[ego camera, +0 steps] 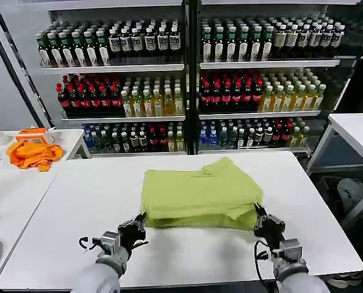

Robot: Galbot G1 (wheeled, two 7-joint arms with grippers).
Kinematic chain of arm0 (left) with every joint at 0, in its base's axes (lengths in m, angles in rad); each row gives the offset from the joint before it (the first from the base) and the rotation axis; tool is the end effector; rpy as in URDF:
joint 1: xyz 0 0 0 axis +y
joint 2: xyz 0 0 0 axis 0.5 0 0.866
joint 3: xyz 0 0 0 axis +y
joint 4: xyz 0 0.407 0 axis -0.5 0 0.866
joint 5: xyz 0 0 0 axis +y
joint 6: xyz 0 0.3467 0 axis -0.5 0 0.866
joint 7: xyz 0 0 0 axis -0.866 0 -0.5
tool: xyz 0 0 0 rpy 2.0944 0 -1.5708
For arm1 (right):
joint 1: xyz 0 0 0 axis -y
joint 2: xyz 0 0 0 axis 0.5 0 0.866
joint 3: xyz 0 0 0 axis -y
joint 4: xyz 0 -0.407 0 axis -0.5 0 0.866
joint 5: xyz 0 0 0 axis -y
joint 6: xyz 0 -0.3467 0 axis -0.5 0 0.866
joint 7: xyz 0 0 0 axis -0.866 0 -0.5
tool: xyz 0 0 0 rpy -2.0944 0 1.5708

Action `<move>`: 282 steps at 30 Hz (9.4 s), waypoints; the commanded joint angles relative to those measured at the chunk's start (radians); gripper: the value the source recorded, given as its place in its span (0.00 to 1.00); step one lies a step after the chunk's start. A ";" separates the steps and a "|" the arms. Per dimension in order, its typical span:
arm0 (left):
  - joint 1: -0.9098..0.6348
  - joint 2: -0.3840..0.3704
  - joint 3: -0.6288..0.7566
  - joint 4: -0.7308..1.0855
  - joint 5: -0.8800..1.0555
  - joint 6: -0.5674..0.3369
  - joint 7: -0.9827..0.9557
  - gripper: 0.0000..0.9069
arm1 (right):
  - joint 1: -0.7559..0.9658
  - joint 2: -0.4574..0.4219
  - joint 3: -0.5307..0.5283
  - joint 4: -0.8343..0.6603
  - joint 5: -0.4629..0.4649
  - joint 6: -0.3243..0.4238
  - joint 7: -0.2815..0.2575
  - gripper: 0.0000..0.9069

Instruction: Fold and organize the clothes.

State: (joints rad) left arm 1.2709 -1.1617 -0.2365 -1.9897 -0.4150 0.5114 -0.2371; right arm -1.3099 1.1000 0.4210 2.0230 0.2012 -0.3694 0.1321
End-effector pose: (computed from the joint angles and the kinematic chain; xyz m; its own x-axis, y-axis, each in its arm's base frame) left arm 0.2341 0.0235 -0.3401 -0.8810 0.1814 0.4369 0.2032 0.9791 0.0032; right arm 0.2367 -0.0874 -0.3144 -0.9724 -0.0693 0.2227 -0.1259 0.9597 -0.2512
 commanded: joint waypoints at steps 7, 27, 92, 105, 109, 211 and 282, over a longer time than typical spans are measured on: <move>-0.104 -0.022 0.045 0.121 0.027 -0.004 -0.002 0.02 | 0.153 -0.029 -0.066 -0.150 -0.062 0.025 -0.022 0.00; -0.081 -0.044 0.030 0.104 0.031 -0.006 -0.002 1.00 | 0.120 0.012 -0.067 -0.163 -0.164 0.039 -0.011 1.00; 0.252 0.022 -0.076 -0.062 -0.025 -0.029 -0.002 0.02 | -0.314 0.082 0.097 0.150 0.163 -0.177 0.098 0.00; 0.493 0.064 -0.178 -0.234 -0.048 0.011 -0.011 0.02 | -0.504 0.042 0.125 0.287 0.123 -0.183 0.079 0.00; 0.551 0.054 -0.172 -0.290 -0.024 0.018 -0.016 0.02 | -0.518 0.047 0.129 0.303 0.086 -0.202 0.060 1.00; 0.053 0.115 -0.119 -0.119 -0.357 0.011 -0.030 0.02 | 0.212 0.025 -0.164 -0.045 0.393 -0.139 0.139 0.00; 0.259 -0.199 -0.019 -0.053 0.068 -0.043 -0.217 0.02 | -0.336 0.170 0.052 0.203 0.178 -0.163 0.159 1.00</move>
State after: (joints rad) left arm 1.5315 -1.3338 -0.2577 -2.0665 -0.3074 0.4812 -0.4452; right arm -1.6355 1.2645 0.4712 2.2234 0.3837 -0.5327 0.2908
